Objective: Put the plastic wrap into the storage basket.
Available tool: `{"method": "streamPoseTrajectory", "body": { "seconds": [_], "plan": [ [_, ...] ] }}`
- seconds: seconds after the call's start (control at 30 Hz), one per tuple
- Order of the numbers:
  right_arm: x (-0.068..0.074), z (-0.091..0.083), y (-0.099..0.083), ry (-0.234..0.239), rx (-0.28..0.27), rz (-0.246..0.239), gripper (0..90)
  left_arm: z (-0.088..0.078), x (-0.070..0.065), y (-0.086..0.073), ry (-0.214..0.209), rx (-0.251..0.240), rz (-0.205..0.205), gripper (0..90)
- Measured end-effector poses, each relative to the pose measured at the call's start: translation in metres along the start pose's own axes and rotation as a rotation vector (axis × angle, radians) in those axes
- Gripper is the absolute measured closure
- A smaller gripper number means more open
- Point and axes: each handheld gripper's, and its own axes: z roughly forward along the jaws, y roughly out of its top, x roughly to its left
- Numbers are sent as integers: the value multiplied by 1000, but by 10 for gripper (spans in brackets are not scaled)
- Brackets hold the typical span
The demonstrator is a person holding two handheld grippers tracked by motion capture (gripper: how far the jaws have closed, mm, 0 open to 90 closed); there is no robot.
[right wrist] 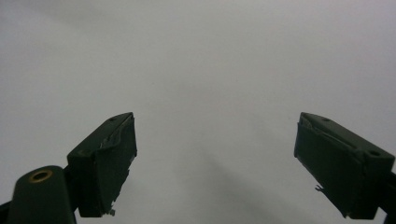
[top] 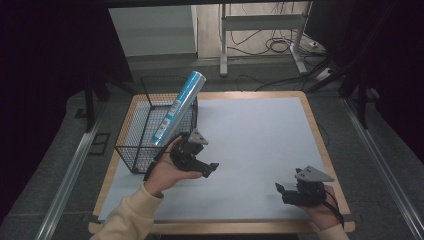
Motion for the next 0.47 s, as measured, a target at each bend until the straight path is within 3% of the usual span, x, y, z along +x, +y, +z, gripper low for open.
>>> {"method": "streamPoseTrajectory", "body": {
  "seconds": [0.2, 0.47],
  "plan": [
    [0, 0, 0, -3, -1, 1, 133, 5, -1, -7, -20, -21, -19, 181],
    [-2, 1, -1, -10, -8, -3, 133, 10, -5, -9, -22, -16, -14, 182]
  ]
}}
